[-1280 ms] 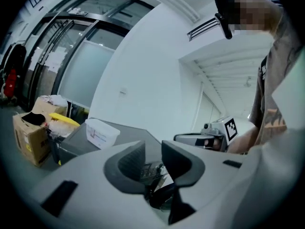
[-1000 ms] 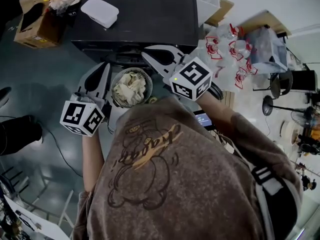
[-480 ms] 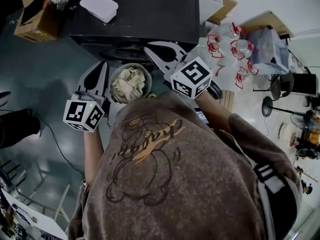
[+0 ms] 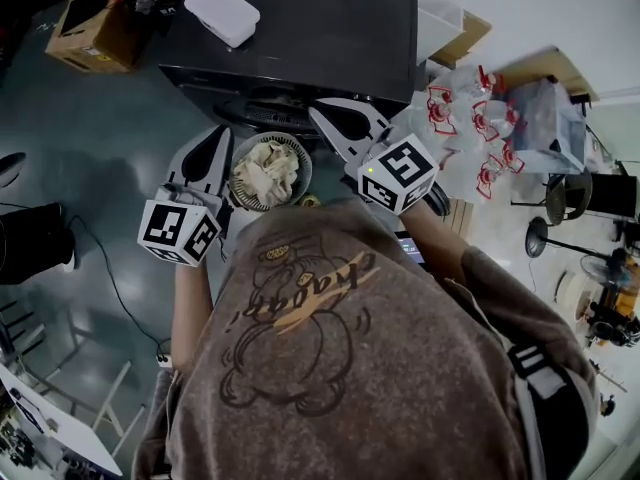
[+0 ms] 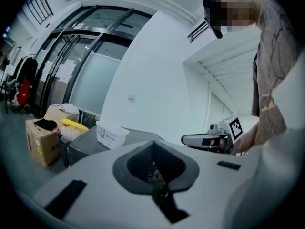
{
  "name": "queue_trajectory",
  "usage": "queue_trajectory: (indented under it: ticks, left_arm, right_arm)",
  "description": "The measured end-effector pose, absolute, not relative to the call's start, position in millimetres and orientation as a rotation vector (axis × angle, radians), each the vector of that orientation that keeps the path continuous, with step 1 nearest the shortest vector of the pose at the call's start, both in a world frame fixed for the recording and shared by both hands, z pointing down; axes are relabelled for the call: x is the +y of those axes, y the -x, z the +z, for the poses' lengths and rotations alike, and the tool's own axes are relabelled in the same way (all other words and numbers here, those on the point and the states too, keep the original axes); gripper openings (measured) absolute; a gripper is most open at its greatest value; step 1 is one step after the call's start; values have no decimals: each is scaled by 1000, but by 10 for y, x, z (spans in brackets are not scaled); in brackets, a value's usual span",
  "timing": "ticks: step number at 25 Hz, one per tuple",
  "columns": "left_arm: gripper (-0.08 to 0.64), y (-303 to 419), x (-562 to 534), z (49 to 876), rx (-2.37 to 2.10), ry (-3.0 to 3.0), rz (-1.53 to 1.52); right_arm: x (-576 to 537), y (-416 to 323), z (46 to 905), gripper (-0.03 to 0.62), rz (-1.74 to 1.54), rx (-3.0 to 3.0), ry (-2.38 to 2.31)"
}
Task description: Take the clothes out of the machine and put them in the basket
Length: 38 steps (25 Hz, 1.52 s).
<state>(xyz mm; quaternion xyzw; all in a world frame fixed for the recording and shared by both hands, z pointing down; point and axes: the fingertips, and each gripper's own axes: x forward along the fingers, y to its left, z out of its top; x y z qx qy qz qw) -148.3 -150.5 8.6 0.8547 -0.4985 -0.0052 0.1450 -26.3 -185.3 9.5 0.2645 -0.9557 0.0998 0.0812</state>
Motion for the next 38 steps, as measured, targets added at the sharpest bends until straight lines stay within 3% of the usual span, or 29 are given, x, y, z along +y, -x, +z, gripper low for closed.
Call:
queue_trajectory:
  ticks: [38]
  left_arm:
    - [6,1469,-1466,129,-1516,-2406,-5]
  right_arm:
    - [-1843,424,129,-6,268,-2885,-700]
